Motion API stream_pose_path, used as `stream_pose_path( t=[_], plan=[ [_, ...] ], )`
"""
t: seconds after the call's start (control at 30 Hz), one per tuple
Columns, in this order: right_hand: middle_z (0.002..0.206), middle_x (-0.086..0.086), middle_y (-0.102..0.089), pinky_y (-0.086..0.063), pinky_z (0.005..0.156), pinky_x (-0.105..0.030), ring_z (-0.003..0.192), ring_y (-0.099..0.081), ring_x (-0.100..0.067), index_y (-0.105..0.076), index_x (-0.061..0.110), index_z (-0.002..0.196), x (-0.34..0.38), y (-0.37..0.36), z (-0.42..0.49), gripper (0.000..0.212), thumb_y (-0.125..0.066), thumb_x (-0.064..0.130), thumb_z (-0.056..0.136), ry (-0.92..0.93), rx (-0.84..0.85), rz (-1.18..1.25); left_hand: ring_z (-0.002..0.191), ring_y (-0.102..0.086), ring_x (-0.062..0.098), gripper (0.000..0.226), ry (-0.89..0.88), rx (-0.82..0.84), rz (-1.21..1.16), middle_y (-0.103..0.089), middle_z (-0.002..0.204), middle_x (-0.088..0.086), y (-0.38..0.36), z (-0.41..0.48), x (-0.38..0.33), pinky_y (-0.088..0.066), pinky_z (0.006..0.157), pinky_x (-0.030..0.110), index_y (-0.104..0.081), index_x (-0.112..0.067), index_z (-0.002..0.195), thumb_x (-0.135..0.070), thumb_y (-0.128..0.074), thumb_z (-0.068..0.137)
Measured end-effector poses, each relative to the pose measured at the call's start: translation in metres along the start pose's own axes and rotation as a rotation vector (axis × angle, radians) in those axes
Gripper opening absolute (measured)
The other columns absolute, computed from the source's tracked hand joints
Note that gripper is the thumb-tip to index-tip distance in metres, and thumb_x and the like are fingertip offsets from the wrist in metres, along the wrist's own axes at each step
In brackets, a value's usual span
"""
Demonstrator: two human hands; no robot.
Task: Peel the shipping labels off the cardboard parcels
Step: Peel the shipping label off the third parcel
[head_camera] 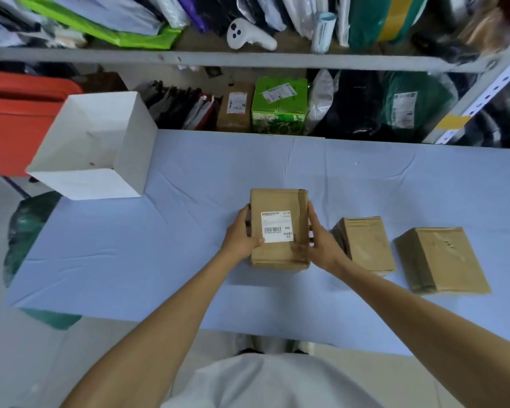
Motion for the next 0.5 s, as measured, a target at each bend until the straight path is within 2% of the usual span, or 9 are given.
stream_pose_path(
  t=[0.07,0.17,0.3,0.37,0.5],
  plan=[
    [0.123,0.002,-0.051,-0.052,0.087,-0.027,0.105,-0.058,-0.018,0.010,0.030,0.151,-0.005,0.006,-0.004,0.105,-0.067,0.003,0.084,0.050,-0.029,0.055,0.103,-0.053,0.010,0.090,-0.033,-0.034,-0.044,-0.048,0.123,-0.011,-0.007,-0.005,0.001,-0.046,0.083,0.023,-0.021,-0.027,0.150,0.002,-0.070,0.080],
    [0.122,0.003,-0.052,-0.052,0.077,-0.014,0.102,-0.059,-0.017,0.004,0.032,0.151,-0.014,0.006,-0.013,0.102,-0.069,0.010,0.085,0.080,-0.065,0.098,0.107,-0.051,0.007,0.090,-0.078,-0.054,-0.064,-0.048,0.129,-0.010,-0.013,-0.010,0.006,-0.046,0.086,0.022,-0.020,-0.029,0.151,0.002,-0.068,0.082],
    [0.124,0.004,-0.052,-0.052,0.073,-0.014,0.103,-0.060,-0.016,0.003,0.038,0.151,-0.016,0.004,-0.015,0.107,-0.073,0.008,0.081,0.071,-0.063,0.116,0.109,-0.049,0.006,0.088,-0.088,-0.061,-0.103,-0.045,0.127,-0.013,-0.015,-0.014,0.009,-0.047,0.069,0.006,-0.021,-0.028,0.151,0.004,-0.066,0.083],
    [0.122,0.006,-0.051,-0.051,0.069,-0.009,0.104,-0.058,-0.014,0.003,0.038,0.151,-0.016,0.006,-0.015,0.110,-0.074,0.003,0.079,0.064,-0.043,0.108,0.111,-0.050,0.008,0.087,-0.094,-0.066,-0.119,-0.047,0.132,-0.010,-0.015,-0.016,0.011,-0.048,0.071,0.008,-0.023,-0.029,0.150,0.004,-0.067,0.082],
    [0.114,0.011,-0.051,-0.050,0.066,-0.006,0.100,-0.057,-0.010,-0.001,0.038,0.151,-0.018,0.008,-0.015,0.107,-0.073,0.003,0.080,0.024,-0.015,0.102,0.117,-0.054,0.015,0.087,-0.067,-0.062,-0.135,-0.048,0.141,0.000,-0.015,-0.017,0.018,-0.050,0.085,0.023,-0.026,-0.030,0.149,0.000,-0.070,0.081]
  ],
)
Point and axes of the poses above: each hand's wrist, its own z-axis towards the middle knuckle, its own y-axis out of the back of the hand, x = y × z, the point moved 1 cm from there along z, towards the middle knuckle
